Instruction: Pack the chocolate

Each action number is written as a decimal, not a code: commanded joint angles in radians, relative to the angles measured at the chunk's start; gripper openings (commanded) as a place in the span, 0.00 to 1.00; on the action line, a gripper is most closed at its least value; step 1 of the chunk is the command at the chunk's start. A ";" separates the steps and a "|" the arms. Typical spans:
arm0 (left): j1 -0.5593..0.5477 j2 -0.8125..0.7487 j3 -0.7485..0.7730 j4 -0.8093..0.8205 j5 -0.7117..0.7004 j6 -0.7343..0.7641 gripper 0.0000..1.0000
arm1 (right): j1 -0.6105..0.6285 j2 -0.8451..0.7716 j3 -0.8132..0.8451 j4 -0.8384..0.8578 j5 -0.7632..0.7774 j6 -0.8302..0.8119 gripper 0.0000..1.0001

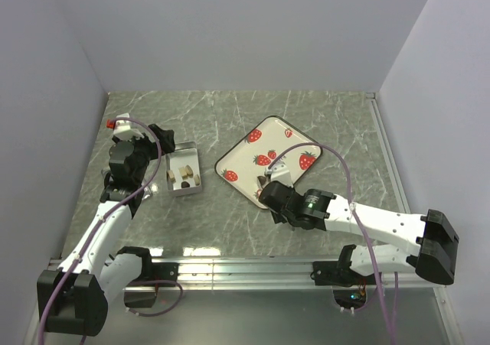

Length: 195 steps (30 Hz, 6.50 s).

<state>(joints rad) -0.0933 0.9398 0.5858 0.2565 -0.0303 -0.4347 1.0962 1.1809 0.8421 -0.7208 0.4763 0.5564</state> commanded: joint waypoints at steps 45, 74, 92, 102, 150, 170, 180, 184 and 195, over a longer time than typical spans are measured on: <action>-0.003 -0.007 0.040 0.029 0.018 -0.001 1.00 | -0.116 -0.020 0.224 0.158 -0.044 -0.230 0.35; -0.005 0.007 0.039 0.040 0.023 -0.002 1.00 | -0.006 0.357 0.554 0.262 -0.249 -0.388 0.34; -0.009 0.007 0.040 0.038 0.017 -0.002 0.99 | 0.036 0.534 0.726 0.219 -0.278 -0.415 0.47; -0.010 0.005 0.040 0.036 0.015 -0.001 0.99 | 0.036 0.493 0.669 0.225 -0.243 -0.400 0.47; -0.013 0.019 0.048 0.033 0.021 -0.002 0.99 | -0.041 -0.092 0.045 -0.005 0.094 -0.009 0.47; -0.014 0.019 0.045 0.036 0.023 -0.002 0.99 | -0.088 -0.060 0.011 0.032 0.048 -0.024 0.47; -0.014 0.017 0.045 0.036 0.023 -0.003 0.99 | -0.110 -0.007 0.011 0.064 -0.013 -0.059 0.47; -0.014 0.019 0.045 0.036 0.023 -0.002 0.99 | -0.116 0.023 0.018 0.066 -0.019 -0.065 0.47; -0.016 0.017 0.045 0.036 0.023 -0.002 0.99 | -0.124 0.020 0.018 0.063 -0.013 -0.062 0.33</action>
<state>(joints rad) -0.1028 0.9607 0.5900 0.2573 -0.0231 -0.4351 0.9810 1.2255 0.8486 -0.6804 0.4423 0.4950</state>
